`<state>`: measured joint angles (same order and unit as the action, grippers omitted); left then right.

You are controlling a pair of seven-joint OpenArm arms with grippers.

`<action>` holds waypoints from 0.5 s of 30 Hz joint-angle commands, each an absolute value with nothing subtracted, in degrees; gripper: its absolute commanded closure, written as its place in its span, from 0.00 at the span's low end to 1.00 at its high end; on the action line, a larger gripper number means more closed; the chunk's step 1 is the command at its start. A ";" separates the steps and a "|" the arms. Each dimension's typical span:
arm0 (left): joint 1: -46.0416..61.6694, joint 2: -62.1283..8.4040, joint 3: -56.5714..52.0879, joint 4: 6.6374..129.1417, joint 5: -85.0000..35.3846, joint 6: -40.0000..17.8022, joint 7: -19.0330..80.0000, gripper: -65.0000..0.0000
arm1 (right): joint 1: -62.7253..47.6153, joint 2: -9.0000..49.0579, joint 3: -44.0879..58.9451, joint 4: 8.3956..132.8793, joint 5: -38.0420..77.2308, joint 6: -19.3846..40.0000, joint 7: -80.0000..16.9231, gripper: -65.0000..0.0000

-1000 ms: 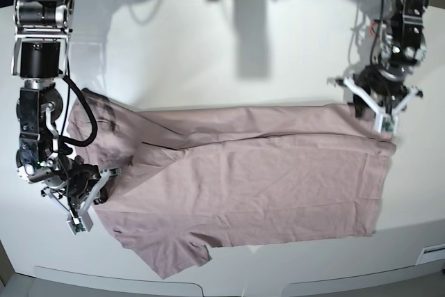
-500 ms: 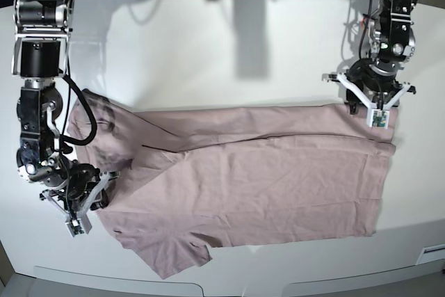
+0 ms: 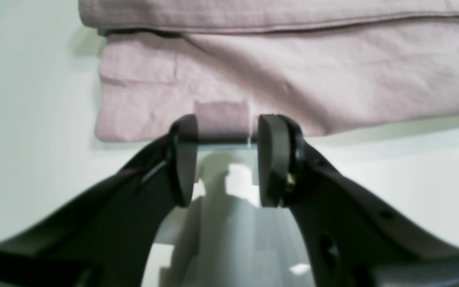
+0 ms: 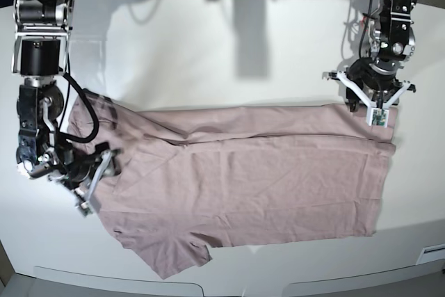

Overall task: Fold the T-shirt properly
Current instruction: 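Grasp the folded fabric near the sleeve with the right gripper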

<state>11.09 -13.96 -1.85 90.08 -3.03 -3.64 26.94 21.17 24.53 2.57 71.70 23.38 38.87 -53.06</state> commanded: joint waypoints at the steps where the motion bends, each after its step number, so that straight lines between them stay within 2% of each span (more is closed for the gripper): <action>1: 10.44 -14.46 -2.11 91.00 -3.01 -3.68 25.41 0.62 | 22.04 25.34 2.98 72.51 24.95 39.29 -53.43 0.52; 5: 10.44 -14.48 -2.11 91.00 -3.01 -3.68 25.43 0.62 | 18.22 25.21 2.90 72.51 24.23 39.51 -53.47 0.52; 9: 10.44 -14.46 -2.11 91.00 -3.03 -3.68 25.43 0.62 | 15.66 25.23 0.51 72.51 23.22 40.00 -48.31 0.52; 15: 10.44 -14.46 -2.11 91.00 -3.03 -3.68 25.45 0.62 | 17.98 25.43 -10.61 72.51 9.54 40.00 -40.03 0.52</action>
